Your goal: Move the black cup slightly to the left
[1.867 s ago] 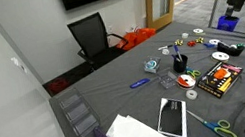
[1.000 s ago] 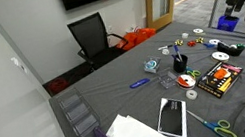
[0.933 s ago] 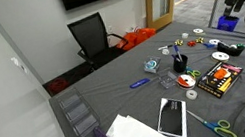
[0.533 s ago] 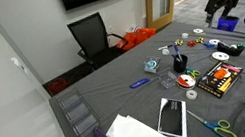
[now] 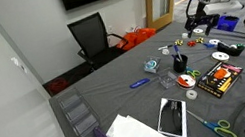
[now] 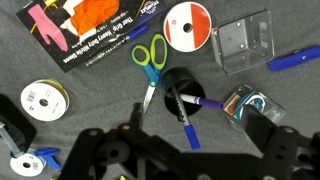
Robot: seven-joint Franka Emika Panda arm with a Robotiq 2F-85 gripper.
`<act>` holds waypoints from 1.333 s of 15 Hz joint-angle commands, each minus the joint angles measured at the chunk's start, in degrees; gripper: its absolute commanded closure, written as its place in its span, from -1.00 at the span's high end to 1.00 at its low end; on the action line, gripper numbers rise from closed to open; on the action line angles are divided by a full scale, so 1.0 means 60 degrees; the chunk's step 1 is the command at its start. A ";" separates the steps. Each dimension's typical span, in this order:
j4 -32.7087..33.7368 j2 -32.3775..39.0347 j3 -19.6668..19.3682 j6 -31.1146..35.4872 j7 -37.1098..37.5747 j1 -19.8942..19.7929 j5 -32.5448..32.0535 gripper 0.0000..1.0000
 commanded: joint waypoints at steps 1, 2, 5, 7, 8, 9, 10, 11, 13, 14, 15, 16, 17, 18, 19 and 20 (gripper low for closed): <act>0.0713 0.1105 -0.0013 0.0475 0.0472 -0.0095 0.0054 1.00; 0.0788 0.1321 -0.0071 0.0663 0.0509 -0.0104 0.0025 1.00; 0.0916 0.1870 -0.0297 0.1114 0.0584 -0.0095 -0.0259 1.00; 0.0731 0.1631 -0.0311 0.0997 0.0495 -0.0005 -0.0162 1.00; 0.0751 0.1774 -0.0382 0.1147 0.0493 -0.0007 -0.0219 1.00; 0.0769 0.1863 -0.0421 0.1213 0.0492 -0.0011 -0.0248 1.00; 0.0793 0.1909 -0.0433 0.1229 0.0491 -0.0010 -0.0259 1.00; 0.0813 0.1924 -0.0434 0.1229 0.0491 -0.0008 -0.0260 1.00; 0.0842 0.1983 -0.0447 0.1283 0.0555 0.0023 -0.0359 1.00; 0.0844 0.2142 -0.0471 0.1429 0.0646 0.0052 -0.0460 1.00; 0.0850 0.2239 -0.0488 0.1498 0.0699 0.0072 -0.0540 1.00; 0.0894 0.2439 -0.0506 0.1562 0.0755 0.0090 -0.0637 1.00; 0.0918 0.2597 -0.0528 0.1640 0.0859 0.0120 -0.0738 1.00; 0.0943 0.2774 -0.0551 0.1757 0.0990 0.0156 -0.0831 1.00; 0.0966 0.2946 -0.0563 0.1887 0.1058 0.0177 -0.0852 1.00; 0.0981 0.3108 -0.0584 0.2025 0.1142 0.0206 -0.0868 1.00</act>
